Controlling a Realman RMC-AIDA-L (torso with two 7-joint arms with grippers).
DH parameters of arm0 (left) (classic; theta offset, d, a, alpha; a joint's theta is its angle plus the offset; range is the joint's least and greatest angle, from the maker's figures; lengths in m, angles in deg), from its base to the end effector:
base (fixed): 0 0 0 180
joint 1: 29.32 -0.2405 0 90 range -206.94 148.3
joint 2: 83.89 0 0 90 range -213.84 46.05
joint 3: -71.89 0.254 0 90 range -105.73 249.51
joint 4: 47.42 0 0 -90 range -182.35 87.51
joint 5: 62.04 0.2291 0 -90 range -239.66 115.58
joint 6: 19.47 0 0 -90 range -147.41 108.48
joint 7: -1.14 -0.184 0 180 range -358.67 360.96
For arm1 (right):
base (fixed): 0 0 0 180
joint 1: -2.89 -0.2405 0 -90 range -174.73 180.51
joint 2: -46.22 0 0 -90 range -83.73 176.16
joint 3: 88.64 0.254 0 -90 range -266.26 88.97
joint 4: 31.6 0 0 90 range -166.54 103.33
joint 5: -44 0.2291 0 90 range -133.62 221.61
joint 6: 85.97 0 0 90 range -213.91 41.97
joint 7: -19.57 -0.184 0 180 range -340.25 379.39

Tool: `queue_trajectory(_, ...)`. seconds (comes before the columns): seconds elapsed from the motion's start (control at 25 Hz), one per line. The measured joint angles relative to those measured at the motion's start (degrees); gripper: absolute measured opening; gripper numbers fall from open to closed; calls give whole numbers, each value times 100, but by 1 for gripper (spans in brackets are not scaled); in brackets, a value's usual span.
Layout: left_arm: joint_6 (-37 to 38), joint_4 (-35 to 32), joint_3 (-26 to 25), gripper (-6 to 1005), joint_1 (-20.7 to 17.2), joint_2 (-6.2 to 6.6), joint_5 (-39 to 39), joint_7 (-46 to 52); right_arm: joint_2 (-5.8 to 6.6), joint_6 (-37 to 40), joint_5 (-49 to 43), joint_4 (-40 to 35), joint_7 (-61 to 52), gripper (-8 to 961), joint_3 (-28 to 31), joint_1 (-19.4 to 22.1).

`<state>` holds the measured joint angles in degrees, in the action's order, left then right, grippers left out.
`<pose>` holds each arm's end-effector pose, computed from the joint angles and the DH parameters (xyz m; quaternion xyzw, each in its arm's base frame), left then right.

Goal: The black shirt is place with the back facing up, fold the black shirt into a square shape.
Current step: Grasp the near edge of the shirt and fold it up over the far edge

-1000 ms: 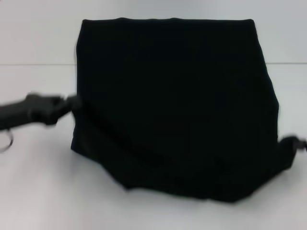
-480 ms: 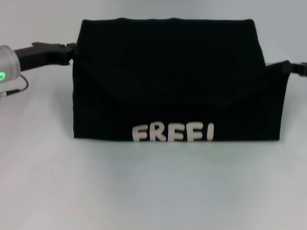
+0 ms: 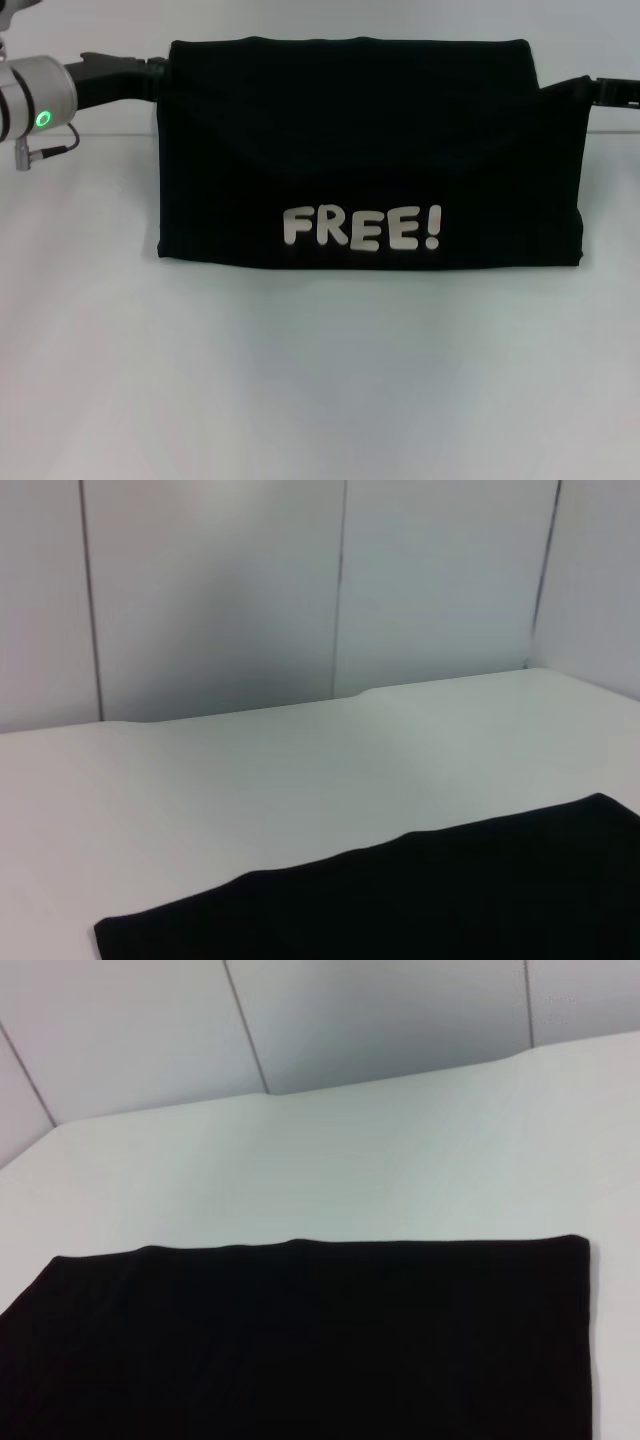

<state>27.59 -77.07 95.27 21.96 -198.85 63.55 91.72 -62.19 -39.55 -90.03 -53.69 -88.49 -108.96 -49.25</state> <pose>-0.2436 0.5326 0.0368 -0.8334 -0.3094 -0.1757 0.4229 0.2784 0.5318 0.0563 -0.7836 0.4413 0.1743 0.4010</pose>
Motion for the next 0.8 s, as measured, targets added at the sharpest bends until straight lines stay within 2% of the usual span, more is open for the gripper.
queue_trajectory(0.24,-365,148,79,156,55,-27,9,-2,-67,-196,0,132,-26,82,-49,-59)
queue_trajectory(0.48,-929,253,338,161,-24,-176,25,-20,-209,-428,-8,209,-30,83,-214,-71)
queue_trajectory(0.56,-971,270,351,163,-28,-187,31,-34,-218,-434,-8,203,-31,83,-235,-71)
queue_trajectory(0.72,-1084,335,388,166,-38,-210,53,-69,-278,-560,-7,115,-37,230,-248,-51)
queue_trajectory(0.8,-1246,347,459,400,-57,-226,58,-70,-311,-593,-4,34,-35,304,-251,-34)
